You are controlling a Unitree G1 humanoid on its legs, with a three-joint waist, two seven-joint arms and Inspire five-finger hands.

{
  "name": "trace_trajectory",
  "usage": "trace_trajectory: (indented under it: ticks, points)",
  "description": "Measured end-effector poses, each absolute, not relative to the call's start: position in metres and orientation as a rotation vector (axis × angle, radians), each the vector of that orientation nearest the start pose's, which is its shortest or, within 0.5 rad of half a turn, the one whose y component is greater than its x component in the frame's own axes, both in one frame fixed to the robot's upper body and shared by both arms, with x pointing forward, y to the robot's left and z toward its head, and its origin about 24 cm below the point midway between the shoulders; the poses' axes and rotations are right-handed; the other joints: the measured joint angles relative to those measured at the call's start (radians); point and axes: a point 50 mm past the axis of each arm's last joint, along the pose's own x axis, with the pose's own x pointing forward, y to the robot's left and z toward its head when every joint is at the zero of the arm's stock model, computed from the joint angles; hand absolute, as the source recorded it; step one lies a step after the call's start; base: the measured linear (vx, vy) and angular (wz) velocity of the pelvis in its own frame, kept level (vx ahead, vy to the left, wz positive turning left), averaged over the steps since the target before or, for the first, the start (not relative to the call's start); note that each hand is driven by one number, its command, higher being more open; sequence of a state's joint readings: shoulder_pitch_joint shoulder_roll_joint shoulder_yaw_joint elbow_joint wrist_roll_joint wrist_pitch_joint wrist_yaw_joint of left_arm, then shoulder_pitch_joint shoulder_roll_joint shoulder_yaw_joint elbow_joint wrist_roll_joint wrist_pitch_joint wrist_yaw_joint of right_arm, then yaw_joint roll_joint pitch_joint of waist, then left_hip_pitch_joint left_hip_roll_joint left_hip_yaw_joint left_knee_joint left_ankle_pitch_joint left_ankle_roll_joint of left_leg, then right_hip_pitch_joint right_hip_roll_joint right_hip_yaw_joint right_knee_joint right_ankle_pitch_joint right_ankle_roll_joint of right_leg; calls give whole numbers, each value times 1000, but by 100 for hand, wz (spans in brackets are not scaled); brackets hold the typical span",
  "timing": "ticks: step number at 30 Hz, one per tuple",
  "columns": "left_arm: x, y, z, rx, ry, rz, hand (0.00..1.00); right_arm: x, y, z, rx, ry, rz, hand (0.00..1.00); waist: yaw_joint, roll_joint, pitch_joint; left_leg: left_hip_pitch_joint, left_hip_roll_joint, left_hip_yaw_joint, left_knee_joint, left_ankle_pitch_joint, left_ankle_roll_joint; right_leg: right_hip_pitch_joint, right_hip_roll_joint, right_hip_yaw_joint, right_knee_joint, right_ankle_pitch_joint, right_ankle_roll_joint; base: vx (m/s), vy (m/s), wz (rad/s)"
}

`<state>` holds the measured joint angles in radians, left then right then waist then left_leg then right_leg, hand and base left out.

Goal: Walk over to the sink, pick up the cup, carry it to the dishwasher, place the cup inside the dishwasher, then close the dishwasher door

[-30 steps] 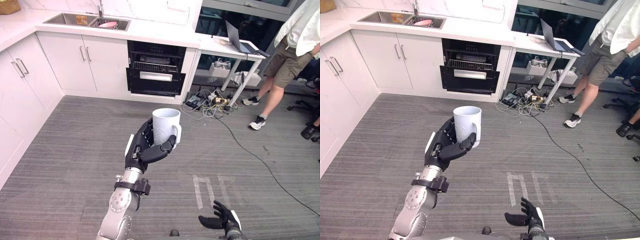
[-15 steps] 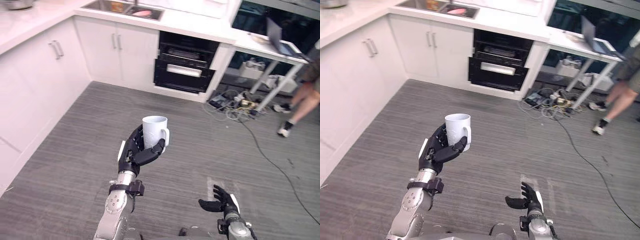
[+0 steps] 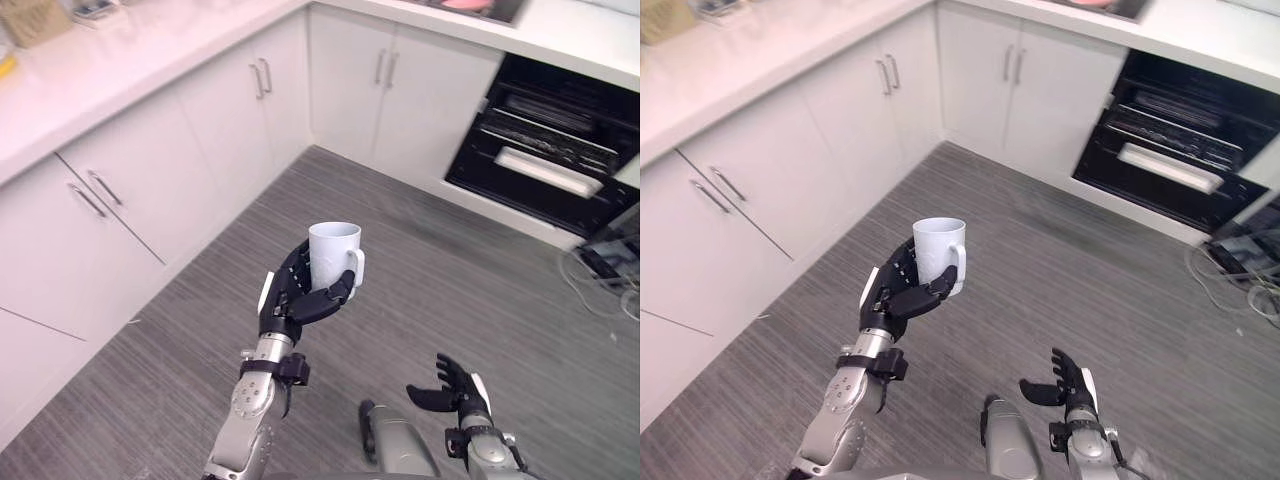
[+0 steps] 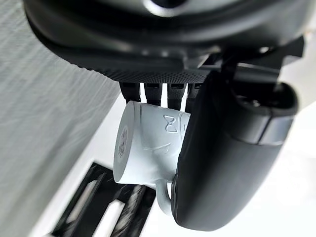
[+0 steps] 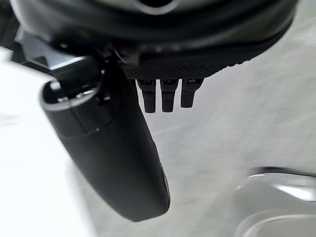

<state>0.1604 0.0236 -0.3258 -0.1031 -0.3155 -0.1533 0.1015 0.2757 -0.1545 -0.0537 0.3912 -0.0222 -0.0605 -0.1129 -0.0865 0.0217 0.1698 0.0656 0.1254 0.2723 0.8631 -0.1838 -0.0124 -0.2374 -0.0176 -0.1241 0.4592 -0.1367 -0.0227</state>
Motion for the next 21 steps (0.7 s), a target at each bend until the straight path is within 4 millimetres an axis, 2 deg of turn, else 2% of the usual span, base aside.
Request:
trace_trajectory:
  ticks: [1,2,4,5,6,7,8,9,10,11,12,13,14,15,17,18,20,21]
  points:
    - [214,88,44,-363,-47,-158,30,148,-224,-80,-198,562,-244,90,26,41,-4,-76,123,50,176,-40,19,54,49,-12,-17,-32,-9,344,-148,8]
    - [214,87,45,-362,-49,-169,30,149,-221,-80,-185,560,-253,90,35,38,-5,-146,171,67,239,-77,27,97,61,-18,-39,-58,-30,533,-98,2]
    - [213,86,44,-349,-45,-198,30,150,-217,-81,-154,560,-257,90,48,8,2,-235,193,99,220,-134,44,174,45,-16,-95,-65,-27,350,-12,13]
    - [212,88,40,-336,-31,-203,30,150,-215,-84,-139,572,-257,90,52,-21,4,-293,166,98,105,-161,39,225,17,-4,-138,-66,-17,447,51,-17]
    - [212,91,36,-312,-15,-204,30,153,-215,-88,-137,585,-256,90,65,-39,9,-320,119,78,-85,-153,27,262,-15,23,-168,-65,10,533,87,-33]
    - [212,91,34,-309,-6,-205,30,154,-216,-89,-139,590,-256,90,68,-44,11,-334,94,49,-188,-133,7,279,-28,37,-178,-67,21,514,187,-62]
    - [211,93,29,-297,15,-202,30,155,-218,-92,-141,606,-260,90,71,-42,12,-344,44,-32,-410,-41,-23,298,-48,69,-184,-87,52,434,247,-70]
    - [209,93,22,-293,43,-197,30,151,-219,-96,-141,629,-263,90,73,-26,6,-322,25,-88,-545,167,-49,323,-51,108,-176,-121,82,445,276,-78]
    - [208,96,18,-286,62,-189,30,149,-216,-99,-133,648,-262,90,72,-36,5,-296,15,-81,-549,196,-9,337,-60,135,-177,-133,88,433,289,-51]
    - [208,100,15,-268,81,-177,30,145,-209,-103,-107,665,-260,90,56,-68,7,-290,-11,-68,-522,154,2,347,-86,199,-180,-144,86,418,293,-26]
    - [208,101,14,-265,84,-175,30,142,-209,-105,-106,675,-261,90,46,-72,9,-315,-9,-59,-436,87,11,346,-91,248,-171,-145,87,402,293,-22]
    - [208,101,14,-262,89,-174,30,142,-209,-105,-107,679,-261,90,47,-72,9,-318,-9,-45,-401,47,13,344,-93,270,-153,-145,89,401,315,-64]
    - [207,103,12,-253,99,-173,30,143,-209,-105,-107,675,-260,90,52,-73,9,-293,-4,3,-380,-19,15,304,-102,304,-55,-153,101,440,340,-110]
    - [207,103,13,-248,100,-175,30,147,-209,-103,-109,663,-257,90,58,-79,10,-247,-8,61,-387,-56,19,214,-120,307,144,-142,145,425,321,-116]
    - [206,102,15,-241,93,-190,30,150,-208,-102,-114,656,-254,90,54,-88,12,-182,-34,111,-399,-85,34,113,-170,272,356,-81,257,345,202,-75]
    - [206,101,16,-233,89,-198,30,150,-208,-102,-117,657,-249,90,39,-88,12,-130,-44,134,-414,-108,45,70,-193,239,458,-60,264,363,141,-64]
    - [207,100,22,-223,62,-201,30,157,-198,-100,-129,640,-197,90,29,-80,7,-15,-57,180,-512,-133,40,-46,-197,104,547,-119,139,390,99,-61]
    - [207,100,25,-222,50,-202,30,161,-196,-99,-134,630,-183,90,26,-78,6,12,-57,195,-540,-132,33,-80,-191,66,536,-135,111,428,96,-56]
